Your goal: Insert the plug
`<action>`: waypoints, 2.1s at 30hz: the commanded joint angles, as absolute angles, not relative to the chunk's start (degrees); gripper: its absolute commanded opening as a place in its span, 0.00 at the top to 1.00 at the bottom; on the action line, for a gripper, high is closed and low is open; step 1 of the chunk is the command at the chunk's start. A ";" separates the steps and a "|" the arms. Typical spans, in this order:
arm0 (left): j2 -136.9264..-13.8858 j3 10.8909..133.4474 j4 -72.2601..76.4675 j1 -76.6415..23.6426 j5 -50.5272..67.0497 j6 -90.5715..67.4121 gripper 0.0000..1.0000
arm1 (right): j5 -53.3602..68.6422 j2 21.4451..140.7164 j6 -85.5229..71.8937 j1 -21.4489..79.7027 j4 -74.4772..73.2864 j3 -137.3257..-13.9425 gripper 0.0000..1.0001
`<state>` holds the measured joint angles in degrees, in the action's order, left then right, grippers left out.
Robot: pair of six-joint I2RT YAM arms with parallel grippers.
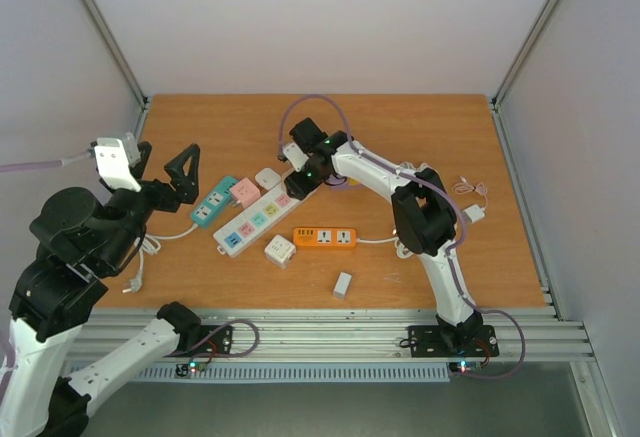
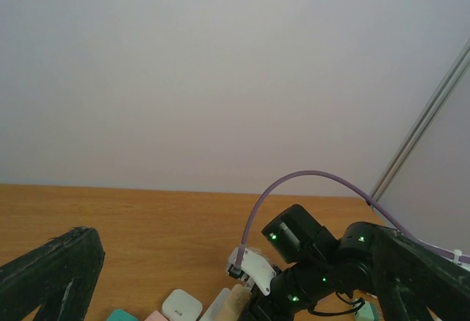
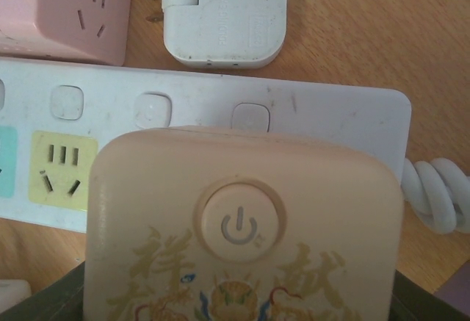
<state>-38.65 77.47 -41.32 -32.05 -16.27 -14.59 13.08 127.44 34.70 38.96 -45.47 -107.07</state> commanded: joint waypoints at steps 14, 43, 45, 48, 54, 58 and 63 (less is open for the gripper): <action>-38.73 76.43 -38.10 -31.90 -16.30 -14.66 0.01 | 2.72 126.28 29.56 40.98 -50.21 -101.74 0.73; -42.52 77.37 -39.72 -31.90 -17.95 -14.89 0.01 | -9.81 131.05 21.54 41.91 -58.17 -104.05 0.58; -43.04 77.41 -39.94 -31.90 -18.45 -15.15 0.01 | -8.71 128.46 21.69 41.92 -57.75 -104.85 0.45; -44.51 77.55 -40.64 -31.90 -19.78 -15.59 0.01 | -5.75 124.65 21.75 41.89 -56.56 -105.73 0.31; -48.27 73.31 -37.15 -31.88 -22.73 -17.57 0.01 | 1.29 118.63 20.30 41.90 -54.37 -103.64 0.17; -52.34 70.26 -35.63 -31.90 -24.16 -19.96 0.01 | 1.09 113.52 18.45 41.86 -51.26 -99.76 0.15; -59.36 67.01 -34.99 -30.75 -22.61 -26.59 0.01 | -0.66 103.29 13.91 41.89 -41.36 -88.83 0.15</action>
